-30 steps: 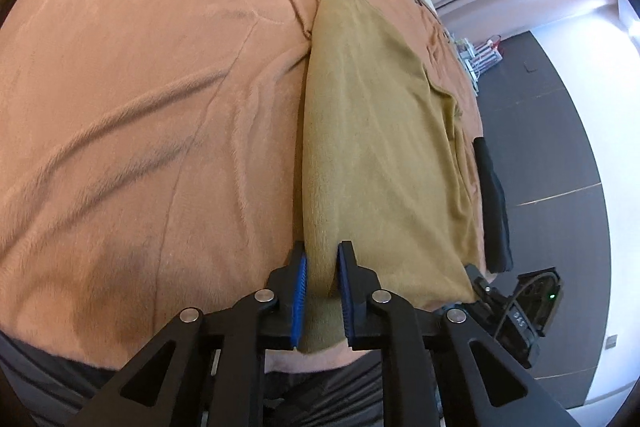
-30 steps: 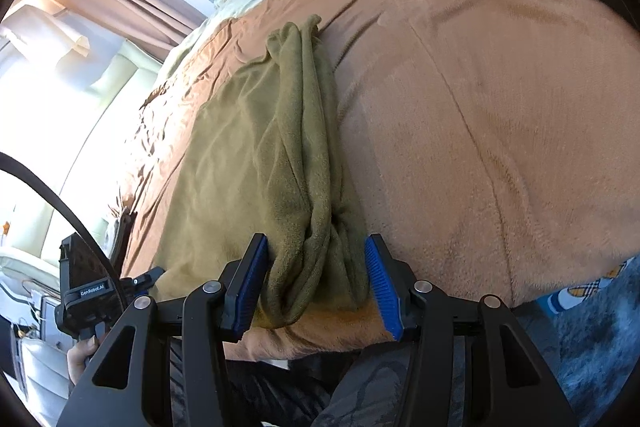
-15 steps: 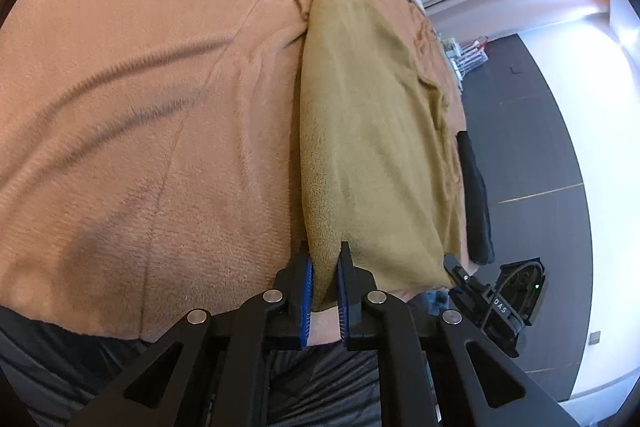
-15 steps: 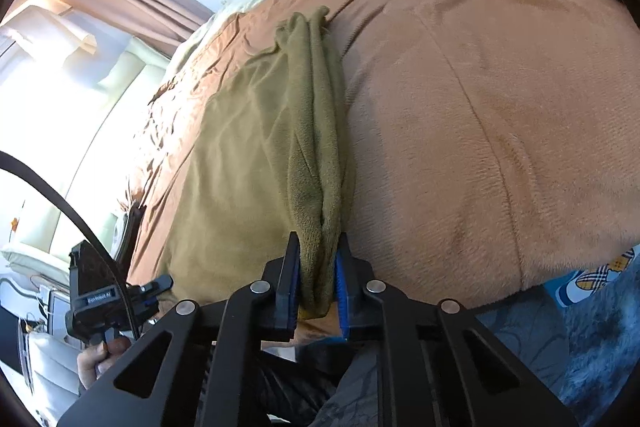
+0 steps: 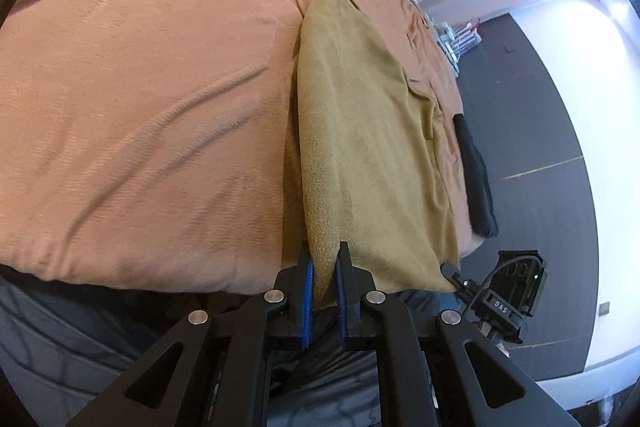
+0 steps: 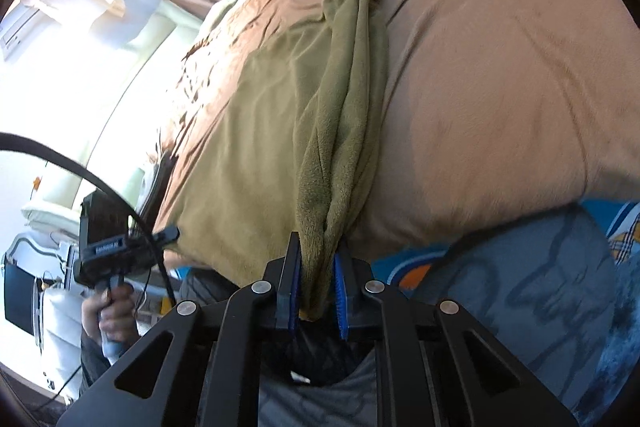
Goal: Fold small clothes
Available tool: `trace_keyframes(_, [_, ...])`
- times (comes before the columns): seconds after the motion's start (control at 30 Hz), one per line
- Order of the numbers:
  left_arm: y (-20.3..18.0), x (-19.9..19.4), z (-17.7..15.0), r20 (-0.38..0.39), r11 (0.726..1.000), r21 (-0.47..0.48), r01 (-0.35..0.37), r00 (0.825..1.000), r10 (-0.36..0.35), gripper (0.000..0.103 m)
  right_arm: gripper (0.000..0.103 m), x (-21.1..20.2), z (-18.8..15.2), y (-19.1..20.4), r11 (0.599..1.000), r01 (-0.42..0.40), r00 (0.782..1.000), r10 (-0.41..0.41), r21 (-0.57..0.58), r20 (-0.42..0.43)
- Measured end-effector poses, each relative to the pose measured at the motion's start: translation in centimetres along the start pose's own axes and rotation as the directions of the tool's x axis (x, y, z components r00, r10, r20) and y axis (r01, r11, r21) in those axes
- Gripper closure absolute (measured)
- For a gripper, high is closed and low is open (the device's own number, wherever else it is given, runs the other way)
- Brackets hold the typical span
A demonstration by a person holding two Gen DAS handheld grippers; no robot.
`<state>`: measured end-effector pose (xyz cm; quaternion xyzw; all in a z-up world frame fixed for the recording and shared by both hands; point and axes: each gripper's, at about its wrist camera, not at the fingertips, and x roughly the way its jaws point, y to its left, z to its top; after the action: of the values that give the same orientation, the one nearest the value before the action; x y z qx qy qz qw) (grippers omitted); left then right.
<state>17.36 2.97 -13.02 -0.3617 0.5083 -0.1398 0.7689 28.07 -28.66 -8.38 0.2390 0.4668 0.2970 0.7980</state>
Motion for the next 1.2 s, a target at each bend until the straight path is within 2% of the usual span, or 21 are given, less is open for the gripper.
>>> trace_keyframes(0.1, [-0.4,0.2,0.6,-0.011,0.998,0.049,-0.051,0.999,0.051,0.087,0.089,-0.3,0.2,-0.1,1.0,0.01,1.0,-0.01,-0.014,0.002])
trace_keyframes(0.13, [-0.3,0.4,1.0,-0.017,0.996,0.045,-0.075,0.997,0.076,0.081,0.081,-0.4,0.5,-0.4,1.0,0.024,1.0,-0.024,-0.013,0.003])
trace_keyframes(0.17, [-0.2,0.5,1.5,-0.018,0.994,0.04,-0.101,0.995,0.102,0.073,0.068,-0.5,0.7,-0.6,0.999,0.032,0.999,-0.032,-0.006,0.004])
trace_keyframes(0.2, [-0.1,0.5,2.1,-0.01,0.993,0.038,-0.11,0.994,0.111,0.069,0.06,-0.8,1.0,-0.8,0.999,0.045,0.999,-0.045,0.0,0.013])
trace_keyframes(0.23, [0.1,0.4,2.3,-0.002,0.994,0.034,-0.108,0.994,0.108,0.059,0.05,-1.2,1.5,-1.1,0.999,0.052,0.998,-0.052,0.0,0.037])
trace_keyframes(0.27, [0.2,0.4,2.8,0.008,0.995,0.028,-0.099,0.995,0.099,0.051,0.049,-1.6,1.8,-1.1,0.999,0.047,0.997,-0.046,-0.006,0.057])
trace_keyframes(0.33, [0.2,0.5,3.9,0.021,0.996,0.019,-0.09,0.996,0.089,0.046,0.049,-2.2,2.8,-1.6,1.0,0.02,0.996,-0.02,0.001,0.087])
trace_keyframes(0.43, [0.0,1.0,5.4,0.027,0.996,0.023,-0.091,0.996,0.091,0.045,0.049,-2.5,4.5,-2.6,1.0,-0.009,0.993,0.007,0.019,0.118])
trace_keyframes(0.5, [-0.2,1.7,6.5,0.026,0.998,0.022,-0.065,0.998,0.065,0.046,0.049,-2.3,5.7,-3.0,1.0,-0.012,0.991,0.009,0.02,0.133])
trace_keyframes(0.67, [-0.7,3.0,8.6,0.027,0.997,0.035,-0.074,0.997,0.073,0.045,0.049,-0.8,9.0,-3.8,0.999,-0.051,0.989,0.048,0.018,0.137])
trace_keyframes(0.87, [-0.5,4.9,11.2,0.006,0.995,0.043,-0.093,0.996,0.093,0.045,0.049,3.3,11.4,-4.4,0.994,-0.103,0.986,0.097,0.037,0.133])
trace_keyframes(1.07, [-0.8,6.9,13.9,0.002,0.996,0.044,-0.082,0.997,0.082,0.046,0.049,6.8,15.4,-6.6,0.989,-0.136,0.987,0.13,0.062,0.092])
trace_keyframes(1.1, [-0.7,7.2,14.4,0.001,0.996,0.043,-0.083,0.997,0.083,0.046,0.048,7.5,16.2,-6.6,0.987,-0.148,0.986,0.143,0.062,0.082])
trace_keyframes(1.17, [-0.7,7.8,15.4,0.001,0.996,0.038,-0.079,0.997,0.079,0.045,0.033,8.1,17.5,-6.7,0.986,-0.157,0.986,0.153,0.05,0.074])
trace_keyframes(1.2, [-0.7,8.0,15.7,0.001,0.996,0.036,-0.079,0.997,0.079,0.045,0.031,8.7,18.2,-6.8,0.987,-0.155,0.986,0.151,0.044,0.071])
